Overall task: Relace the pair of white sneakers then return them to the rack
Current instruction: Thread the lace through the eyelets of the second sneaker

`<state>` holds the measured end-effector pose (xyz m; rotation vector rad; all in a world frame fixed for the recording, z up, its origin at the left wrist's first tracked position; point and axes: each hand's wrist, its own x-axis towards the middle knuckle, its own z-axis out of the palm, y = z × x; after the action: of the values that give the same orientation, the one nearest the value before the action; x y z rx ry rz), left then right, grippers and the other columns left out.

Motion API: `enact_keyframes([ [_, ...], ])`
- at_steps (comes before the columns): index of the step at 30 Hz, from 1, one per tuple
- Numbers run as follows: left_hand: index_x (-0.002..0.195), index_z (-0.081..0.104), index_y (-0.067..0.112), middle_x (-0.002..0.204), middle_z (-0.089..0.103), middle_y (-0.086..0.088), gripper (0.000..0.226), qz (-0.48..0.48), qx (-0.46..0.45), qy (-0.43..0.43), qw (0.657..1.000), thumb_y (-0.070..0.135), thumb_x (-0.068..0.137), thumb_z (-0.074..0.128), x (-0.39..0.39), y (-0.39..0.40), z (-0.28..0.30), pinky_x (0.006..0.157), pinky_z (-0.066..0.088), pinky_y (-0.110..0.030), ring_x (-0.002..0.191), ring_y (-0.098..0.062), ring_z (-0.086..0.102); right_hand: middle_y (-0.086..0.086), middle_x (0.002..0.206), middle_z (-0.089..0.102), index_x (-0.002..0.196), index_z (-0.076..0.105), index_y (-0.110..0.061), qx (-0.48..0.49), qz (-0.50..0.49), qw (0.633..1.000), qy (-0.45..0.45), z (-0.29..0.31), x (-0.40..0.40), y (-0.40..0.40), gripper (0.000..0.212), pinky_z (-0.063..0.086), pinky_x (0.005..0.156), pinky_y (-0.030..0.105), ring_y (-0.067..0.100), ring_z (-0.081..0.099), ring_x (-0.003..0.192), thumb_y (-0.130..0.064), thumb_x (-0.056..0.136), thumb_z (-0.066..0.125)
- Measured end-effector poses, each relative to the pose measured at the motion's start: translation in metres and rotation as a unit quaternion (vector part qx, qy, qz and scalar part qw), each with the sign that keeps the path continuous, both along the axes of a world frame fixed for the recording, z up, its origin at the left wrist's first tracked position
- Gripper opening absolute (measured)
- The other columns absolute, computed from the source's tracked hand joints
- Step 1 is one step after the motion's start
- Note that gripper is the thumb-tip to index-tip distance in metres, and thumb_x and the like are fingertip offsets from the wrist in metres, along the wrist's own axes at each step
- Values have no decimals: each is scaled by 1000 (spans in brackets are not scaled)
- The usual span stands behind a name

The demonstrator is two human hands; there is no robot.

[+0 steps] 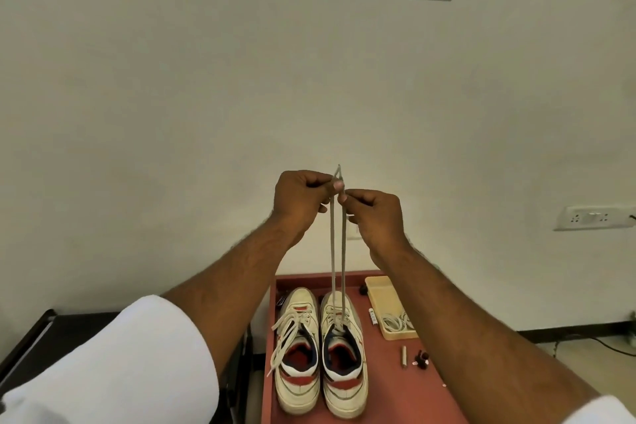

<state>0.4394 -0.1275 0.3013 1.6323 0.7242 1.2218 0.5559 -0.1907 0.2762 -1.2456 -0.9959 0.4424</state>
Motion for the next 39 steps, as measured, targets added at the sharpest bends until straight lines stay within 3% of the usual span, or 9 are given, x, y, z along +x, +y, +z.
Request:
enact_keyframes([
  [7, 89, 77, 5, 76, 73, 0, 7, -3, 32, 1, 999, 10, 85, 75, 7, -3, 7, 56, 45, -10, 64, 2, 66, -12, 85, 74, 96, 77, -18, -2, 46, 999, -22, 1, 4, 0, 12, 55, 70, 16, 1, 69, 81, -14, 90, 68],
  [11, 85, 76, 3, 69, 69, 4, 7, 9, -1, -39, 999, 10, 84, 76, 13, -2, 4, 54, 43, -10, 57, 4, 59, -10, 98, 73, 105, 75, -12, -130, 93, 985, -68, -54, 12, 5, 18, 49, 81, 16, -2, 66, 89, -21, 91, 68],
  [17, 103, 70, 12, 85, 66, 0, 18, 106, -78, -92, 987, 14, 86, 75, 13, 36, -31, 56, 46, -15, 76, -10, 61, 11, 81, 74, 90, 71, -4, -205, 109, 972, 34, -137, 17, 12, 17, 57, 77, 38, 28, 69, 80, -15, 96, 59],
  [20, 140, 43, 22, 117, 58, -4, 56, 171, -91, 30, 981, 31, 91, 69, 0, 48, -91, 79, 43, -21, 108, -17, 57, 13, 82, 75, 92, 71, -4, -200, 104, 972, 69, -142, 17, 23, 16, 59, 71, 33, 25, 71, 77, -13, 96, 59],
  [22, 154, 17, 27, 124, 59, -4, 76, 82, -112, 114, 984, 44, 94, 60, -5, 30, -135, 89, 39, -28, 116, -18, 55, 20, 86, 73, 92, 71, 0, -196, 108, 971, 89, -140, 19, 31, 18, 60, 71, 41, 32, 72, 80, -15, 95, 60],
  [26, 151, -14, 42, 114, 67, -2, 103, -52, -173, 137, 974, 29, 91, 69, 2, -5, -200, 79, 49, -13, 101, -7, 64, 21, 77, 66, 92, 67, 9, -194, 85, 963, 169, -146, 26, 46, 22, 58, 58, 35, 32, 70, 73, -13, 92, 65],
  [30, 151, 12, 43, 70, 69, 3, 93, 1, -117, 106, 987, 7, 89, 70, 12, -1, -226, 61, 47, -12, 63, -2, 64, 15, 74, 67, 85, 62, -2, -183, 41, 950, 249, -152, 31, 44, 10, 56, 49, 31, 29, 68, 65, -7, 87, 70],
  [36, 90, 61, 32, 82, 67, 12, 30, 38, -14, 160, 986, 2, 90, 66, -3, 7, -248, 67, 48, -16, 75, -3, 63, 16, 79, 70, 88, 45, -23, -231, -71, 967, 79, -209, 45, 9, 20, 56, 68, 49, 24, 68, 64, -21, 93, 65],
  [39, 107, 74, 21, 104, 72, 12, 22, 10, 6, 261, 965, 8, 91, 67, -8, 9, -251, 86, 49, -14, 98, 3, 63, 31, 82, 63, 89, 43, -19, -198, -24, 968, 154, -229, 40, 3, 25, 57, 67, 42, 22, 68, 66, -1, 94, 58],
])
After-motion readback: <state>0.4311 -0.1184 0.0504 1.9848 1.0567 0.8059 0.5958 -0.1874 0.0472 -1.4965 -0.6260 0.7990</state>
